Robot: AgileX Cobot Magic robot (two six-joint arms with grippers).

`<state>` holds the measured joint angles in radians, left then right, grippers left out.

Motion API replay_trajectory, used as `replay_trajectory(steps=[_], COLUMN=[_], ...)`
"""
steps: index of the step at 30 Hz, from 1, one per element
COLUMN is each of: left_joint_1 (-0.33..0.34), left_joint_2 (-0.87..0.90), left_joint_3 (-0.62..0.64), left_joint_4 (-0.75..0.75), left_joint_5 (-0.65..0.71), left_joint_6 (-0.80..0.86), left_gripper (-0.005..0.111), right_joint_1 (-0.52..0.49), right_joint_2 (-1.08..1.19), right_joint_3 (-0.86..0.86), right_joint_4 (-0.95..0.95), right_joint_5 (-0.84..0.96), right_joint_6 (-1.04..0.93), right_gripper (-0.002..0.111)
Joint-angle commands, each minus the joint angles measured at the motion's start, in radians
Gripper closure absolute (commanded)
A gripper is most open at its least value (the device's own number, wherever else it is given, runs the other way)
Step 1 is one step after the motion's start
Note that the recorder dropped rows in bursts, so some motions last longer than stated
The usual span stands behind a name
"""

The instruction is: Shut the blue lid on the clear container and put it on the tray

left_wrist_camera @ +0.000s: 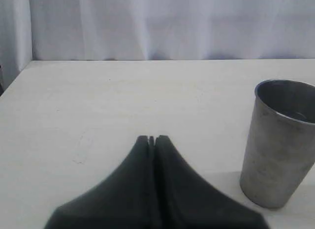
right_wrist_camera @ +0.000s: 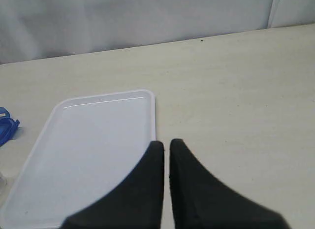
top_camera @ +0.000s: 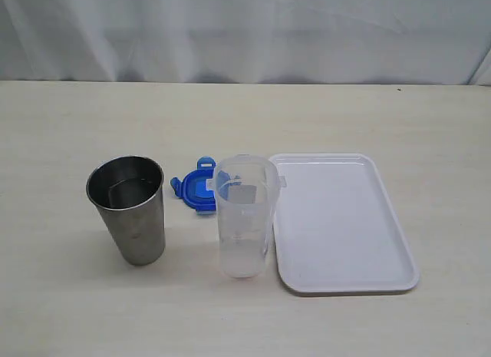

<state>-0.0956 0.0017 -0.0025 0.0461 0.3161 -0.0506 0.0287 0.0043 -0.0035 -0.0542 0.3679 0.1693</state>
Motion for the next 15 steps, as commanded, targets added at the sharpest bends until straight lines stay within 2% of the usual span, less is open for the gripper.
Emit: replay_trajectory(steps=[1,6,11,15], left_joint_1=[0.002,0.002,0.002,0.002], left_joint_2=[-0.002,-0.002,-0.002,-0.002], left_joint_3=[0.003,0.003,0.003,0.003], left_joint_4=[0.004,-0.224,-0.225,-0.223], left_joint_5=[-0.051,-0.232,-0.528,-0.677], left_joint_6=[0.001,-0.003,-0.028,-0.119], left_gripper=[0.107,0.107,0.107,0.107], right_joint_1=[-0.004,-0.004,-0.004,-0.004], right_joint_2=[-0.004,-0.004,-0.004,-0.004], right_joint_3=[0.003,0.003,0.003,0.003], right_joint_4=[-0.001,-0.001,-0.001,-0.001], right_joint_5=[-0.004,-0.004,-0.004,-0.004], right_joint_6=[0.003,0.003,0.003,0.003], right_gripper=[0.104,0.104,0.104,0.104])
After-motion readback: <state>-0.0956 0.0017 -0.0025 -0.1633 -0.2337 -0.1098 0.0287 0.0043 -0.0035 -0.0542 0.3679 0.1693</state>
